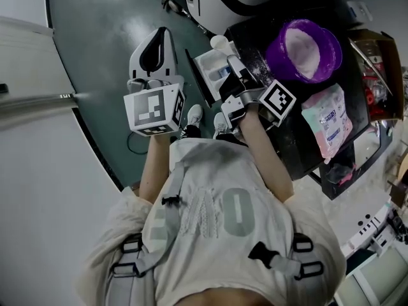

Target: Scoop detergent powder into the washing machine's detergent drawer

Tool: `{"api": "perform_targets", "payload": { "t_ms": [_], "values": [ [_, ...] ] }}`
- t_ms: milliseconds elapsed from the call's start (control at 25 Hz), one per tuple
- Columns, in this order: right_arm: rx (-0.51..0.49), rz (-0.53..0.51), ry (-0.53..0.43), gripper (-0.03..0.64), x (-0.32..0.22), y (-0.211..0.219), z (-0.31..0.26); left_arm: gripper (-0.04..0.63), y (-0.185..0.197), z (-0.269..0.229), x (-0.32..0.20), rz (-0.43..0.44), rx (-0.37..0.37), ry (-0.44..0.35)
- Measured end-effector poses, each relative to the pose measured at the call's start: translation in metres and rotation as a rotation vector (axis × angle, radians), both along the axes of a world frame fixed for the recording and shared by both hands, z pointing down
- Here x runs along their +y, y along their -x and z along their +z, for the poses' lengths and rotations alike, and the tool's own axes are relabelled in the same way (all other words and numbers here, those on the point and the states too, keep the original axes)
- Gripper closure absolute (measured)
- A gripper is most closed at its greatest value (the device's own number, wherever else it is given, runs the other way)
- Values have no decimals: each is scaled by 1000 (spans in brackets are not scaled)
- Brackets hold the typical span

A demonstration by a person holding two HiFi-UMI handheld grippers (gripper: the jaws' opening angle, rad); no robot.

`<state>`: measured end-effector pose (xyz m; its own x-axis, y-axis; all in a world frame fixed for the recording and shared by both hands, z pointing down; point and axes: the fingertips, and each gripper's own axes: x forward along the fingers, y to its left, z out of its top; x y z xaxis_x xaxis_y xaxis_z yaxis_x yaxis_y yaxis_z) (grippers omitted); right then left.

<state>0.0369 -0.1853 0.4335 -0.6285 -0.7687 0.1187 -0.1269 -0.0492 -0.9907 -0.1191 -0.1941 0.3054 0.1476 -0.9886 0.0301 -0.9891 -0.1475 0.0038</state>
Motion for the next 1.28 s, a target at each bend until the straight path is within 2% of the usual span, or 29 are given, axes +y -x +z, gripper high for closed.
{"api": "perform_targets", "payload": {
  "t_ms": [280,600,1040,1280],
  "values": [
    [20,13,54,607,7,5,29,575,11,-1,-6,6,-3,-2],
    [45,24,123,607,12,3,65,575,19,14,-8,6,-1,30],
    [85,13,161,607,14,4,87,575,26,30,-12,-11,0,78],
    [146,-7,140,607,13,3,89,575,23,34,-14,-8,10,84]
  ]
}}
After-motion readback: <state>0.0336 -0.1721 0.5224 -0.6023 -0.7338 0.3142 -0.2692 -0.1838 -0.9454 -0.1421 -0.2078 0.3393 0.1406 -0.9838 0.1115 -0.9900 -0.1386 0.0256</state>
